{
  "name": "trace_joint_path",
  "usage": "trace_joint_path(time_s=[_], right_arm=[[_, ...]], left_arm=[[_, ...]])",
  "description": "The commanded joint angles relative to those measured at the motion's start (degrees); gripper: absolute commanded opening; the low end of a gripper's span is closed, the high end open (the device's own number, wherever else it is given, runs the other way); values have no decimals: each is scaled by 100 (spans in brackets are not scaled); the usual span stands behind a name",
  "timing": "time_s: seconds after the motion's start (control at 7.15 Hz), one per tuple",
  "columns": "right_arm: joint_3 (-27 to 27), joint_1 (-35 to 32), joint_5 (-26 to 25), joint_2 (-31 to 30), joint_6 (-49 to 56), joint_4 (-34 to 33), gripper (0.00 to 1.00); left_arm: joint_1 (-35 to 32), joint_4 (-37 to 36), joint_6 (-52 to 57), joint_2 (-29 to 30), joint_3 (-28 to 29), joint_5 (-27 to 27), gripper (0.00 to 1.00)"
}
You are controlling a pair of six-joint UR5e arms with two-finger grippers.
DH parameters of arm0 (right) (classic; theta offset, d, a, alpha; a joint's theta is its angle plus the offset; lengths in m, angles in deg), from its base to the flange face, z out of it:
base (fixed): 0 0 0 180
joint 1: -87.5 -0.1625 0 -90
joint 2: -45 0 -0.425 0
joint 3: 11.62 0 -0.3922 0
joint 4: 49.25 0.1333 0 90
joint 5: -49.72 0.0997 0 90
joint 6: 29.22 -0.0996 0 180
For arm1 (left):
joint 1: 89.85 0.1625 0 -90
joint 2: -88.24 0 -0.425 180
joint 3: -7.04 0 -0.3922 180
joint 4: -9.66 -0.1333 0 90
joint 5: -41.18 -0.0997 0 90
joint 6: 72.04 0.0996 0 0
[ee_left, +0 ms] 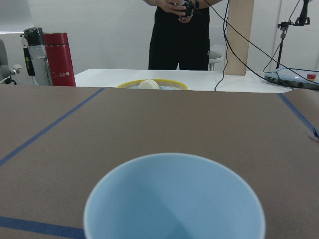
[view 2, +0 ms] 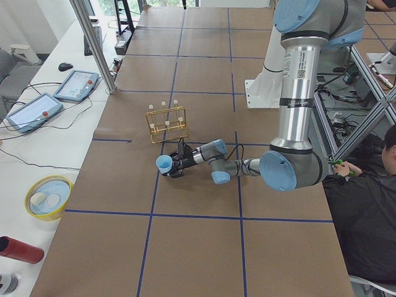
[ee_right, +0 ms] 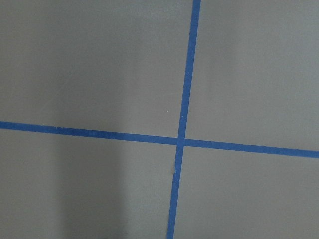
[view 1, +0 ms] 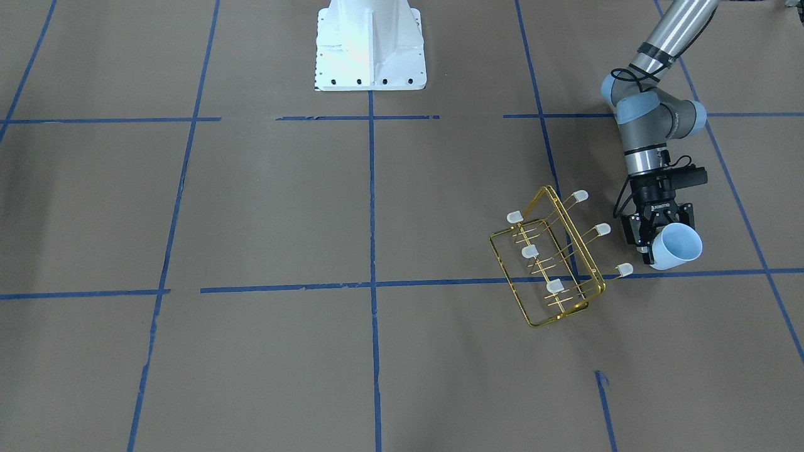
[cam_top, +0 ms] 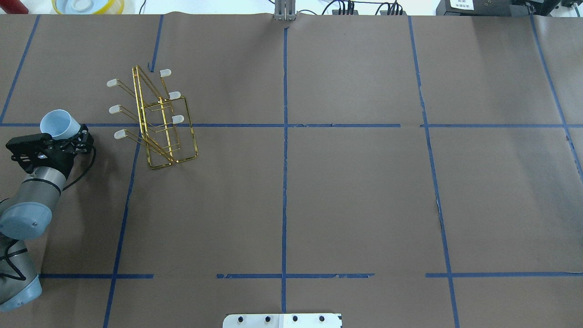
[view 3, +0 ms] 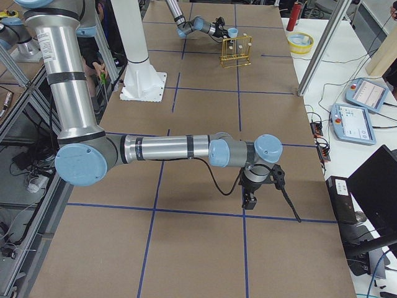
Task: Hang cup on cup holder
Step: 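Lift the light blue cup with the left gripper and tilt it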
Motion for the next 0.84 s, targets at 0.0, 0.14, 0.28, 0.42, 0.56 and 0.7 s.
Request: trace_joint_path(time_s=[0.0, 0.14, 0.28, 0.42, 0.56, 0.7], right_arm=[[0, 0, 0, 0, 0, 0, 100], [0, 0, 0, 0, 0, 0, 100], [0, 0, 0, 0, 0, 0, 100], [0, 0, 0, 0, 0, 0, 100], [0, 0, 0, 0, 0, 0, 100], [0, 0, 0, 0, 0, 0, 100]], left_arm=[[-1, -24, 27, -9, -38, 26, 39], [-9, -41, 115, -18, -186, 34, 34], [-175, -50, 829, -79, -570, 43, 31], [-290, -50, 1611, -306, -1088, 182, 32], [-308, -59, 2001, -569, -1563, 184, 35], [-334, -85, 2475, -789, -1820, 175, 34]])
